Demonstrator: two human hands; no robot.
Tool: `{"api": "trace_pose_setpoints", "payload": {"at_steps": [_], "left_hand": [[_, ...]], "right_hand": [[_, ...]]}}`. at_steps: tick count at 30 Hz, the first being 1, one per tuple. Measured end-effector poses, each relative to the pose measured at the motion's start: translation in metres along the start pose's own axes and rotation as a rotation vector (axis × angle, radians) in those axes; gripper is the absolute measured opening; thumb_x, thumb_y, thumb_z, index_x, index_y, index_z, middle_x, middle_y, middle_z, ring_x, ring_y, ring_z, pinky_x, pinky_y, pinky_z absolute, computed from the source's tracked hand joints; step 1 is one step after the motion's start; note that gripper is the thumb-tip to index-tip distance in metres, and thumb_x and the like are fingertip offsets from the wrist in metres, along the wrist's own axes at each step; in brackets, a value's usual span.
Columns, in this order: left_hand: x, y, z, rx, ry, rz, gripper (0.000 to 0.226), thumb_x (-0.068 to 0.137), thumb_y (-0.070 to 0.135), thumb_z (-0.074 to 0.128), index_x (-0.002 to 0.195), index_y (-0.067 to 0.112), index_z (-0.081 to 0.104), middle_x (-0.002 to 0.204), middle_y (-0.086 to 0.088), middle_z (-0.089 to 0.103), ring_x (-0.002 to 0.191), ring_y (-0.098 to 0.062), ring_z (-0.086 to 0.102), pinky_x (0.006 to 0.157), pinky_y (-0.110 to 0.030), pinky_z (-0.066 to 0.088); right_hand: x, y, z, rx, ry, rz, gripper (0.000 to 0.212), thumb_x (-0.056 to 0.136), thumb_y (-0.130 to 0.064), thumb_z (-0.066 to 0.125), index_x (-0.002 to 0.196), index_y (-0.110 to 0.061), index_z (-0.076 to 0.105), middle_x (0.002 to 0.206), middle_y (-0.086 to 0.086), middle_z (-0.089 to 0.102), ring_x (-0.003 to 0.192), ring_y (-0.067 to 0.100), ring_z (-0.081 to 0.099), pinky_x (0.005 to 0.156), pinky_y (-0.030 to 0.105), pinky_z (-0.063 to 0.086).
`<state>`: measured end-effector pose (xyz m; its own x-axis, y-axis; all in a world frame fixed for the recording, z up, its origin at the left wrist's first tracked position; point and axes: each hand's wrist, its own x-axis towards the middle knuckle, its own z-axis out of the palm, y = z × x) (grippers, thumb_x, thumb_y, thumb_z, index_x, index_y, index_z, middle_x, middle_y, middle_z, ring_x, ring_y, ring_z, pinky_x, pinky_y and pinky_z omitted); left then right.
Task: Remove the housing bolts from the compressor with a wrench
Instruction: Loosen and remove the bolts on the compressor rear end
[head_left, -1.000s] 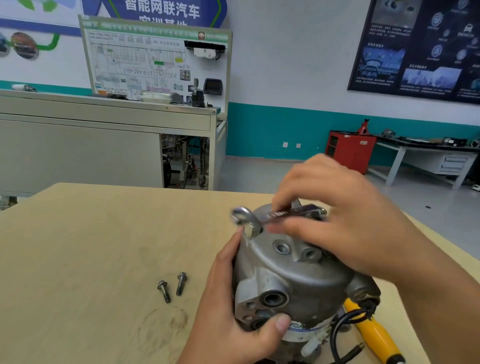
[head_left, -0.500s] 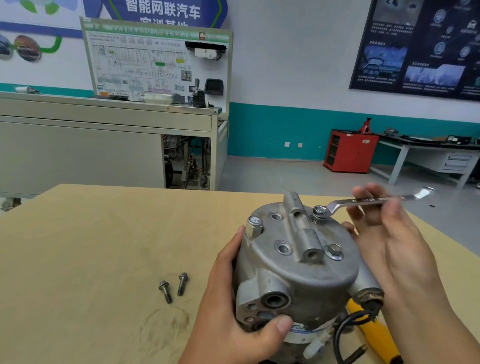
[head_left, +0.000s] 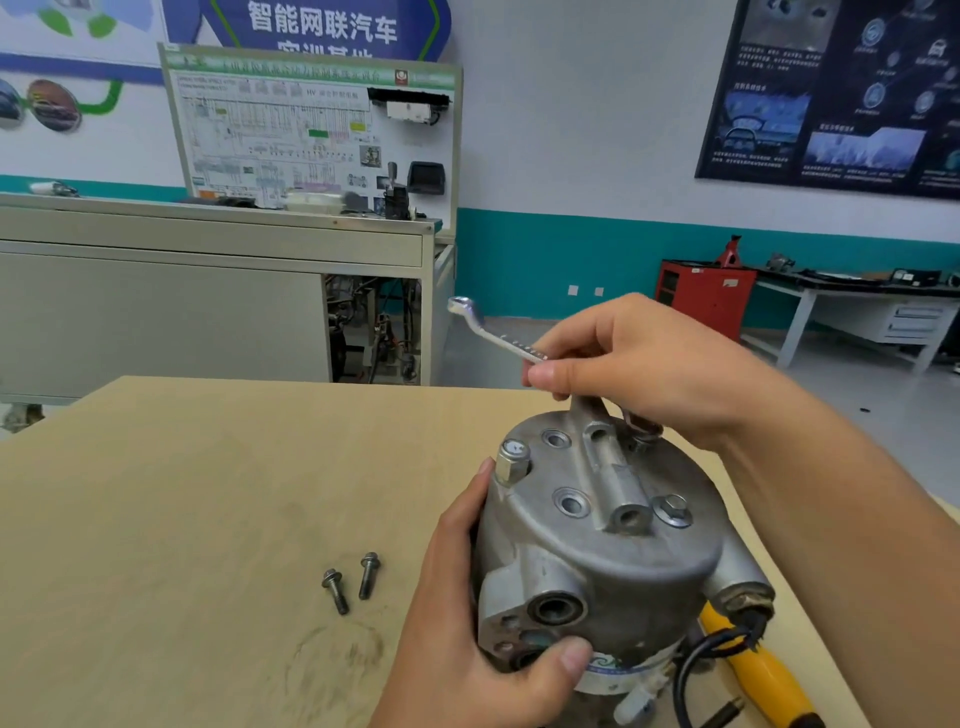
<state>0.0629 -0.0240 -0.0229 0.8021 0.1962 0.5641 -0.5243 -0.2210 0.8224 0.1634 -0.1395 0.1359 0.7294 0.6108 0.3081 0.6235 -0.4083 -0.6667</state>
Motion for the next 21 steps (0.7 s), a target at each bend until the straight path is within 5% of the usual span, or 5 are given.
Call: {"api": "trace_pose_setpoints", "payload": {"at_steps": [4, 7, 11, 14, 21], "left_hand": [[0.002, 0.001, 0.001, -0.084, -0.027, 0.006, 0.098, 0.051, 0.075, 0.074, 0.136, 0.047, 0.034, 0.142, 0.025, 0.043, 0.131, -0.001, 0.044, 0.099, -0.013, 0.039], [0.004, 0.001, 0.002, -0.065, -0.035, 0.012, 0.102, 0.052, 0.076, 0.072, 0.137, 0.035, 0.034, 0.14, 0.022, 0.045, 0.13, -0.003, 0.046, 0.097, -0.015, 0.041], [0.004, 0.001, 0.0, 0.004, -0.018, -0.003, 0.105, 0.048, 0.085, 0.065, 0.135, 0.037, 0.032, 0.137, 0.03, 0.044, 0.127, 0.003, 0.047, 0.094, -0.009, 0.039], [0.003, 0.001, -0.001, 0.022, -0.01, 0.0, 0.105, 0.047, 0.087, 0.062, 0.135, 0.04, 0.03, 0.138, 0.035, 0.039, 0.127, 0.008, 0.043, 0.093, -0.006, 0.037], [0.002, 0.0, -0.001, 0.031, -0.008, 0.002, 0.104, 0.047, 0.086, 0.063, 0.135, 0.04, 0.03, 0.139, 0.034, 0.038, 0.126, 0.008, 0.044, 0.093, -0.005, 0.037]], "right_hand": [[-0.03, -0.006, 0.001, -0.261, 0.037, -0.314, 0.004, 0.08, -0.028, 0.072, 0.079, -0.033, 0.072, 0.076, -0.013, 0.066, 0.079, 0.003, 0.053, 0.069, 0.011, 0.038], [-0.055, 0.004, 0.002, -0.451, 0.194, -0.488, 0.015, 0.081, -0.035, 0.065, 0.085, -0.024, 0.074, 0.084, -0.014, 0.061, 0.086, 0.011, 0.046, 0.077, 0.014, 0.034], [-0.082, 0.033, 0.007, -0.446, 0.434, -0.638, 0.018, 0.089, -0.013, 0.055, 0.092, -0.011, 0.073, 0.093, -0.001, 0.066, 0.088, 0.023, 0.055, 0.08, 0.026, 0.041], [-0.088, 0.055, 0.004, -0.375, 0.481, -0.7, 0.02, 0.088, -0.005, 0.057, 0.094, -0.021, 0.067, 0.101, -0.004, 0.067, 0.094, 0.022, 0.061, 0.084, 0.027, 0.042], [-0.078, 0.066, 0.034, 0.988, 0.74, -0.197, 0.013, 0.086, -0.023, 0.047, 0.089, -0.02, 0.059, 0.087, -0.004, 0.073, 0.085, 0.01, 0.066, 0.071, 0.017, 0.05]]}}
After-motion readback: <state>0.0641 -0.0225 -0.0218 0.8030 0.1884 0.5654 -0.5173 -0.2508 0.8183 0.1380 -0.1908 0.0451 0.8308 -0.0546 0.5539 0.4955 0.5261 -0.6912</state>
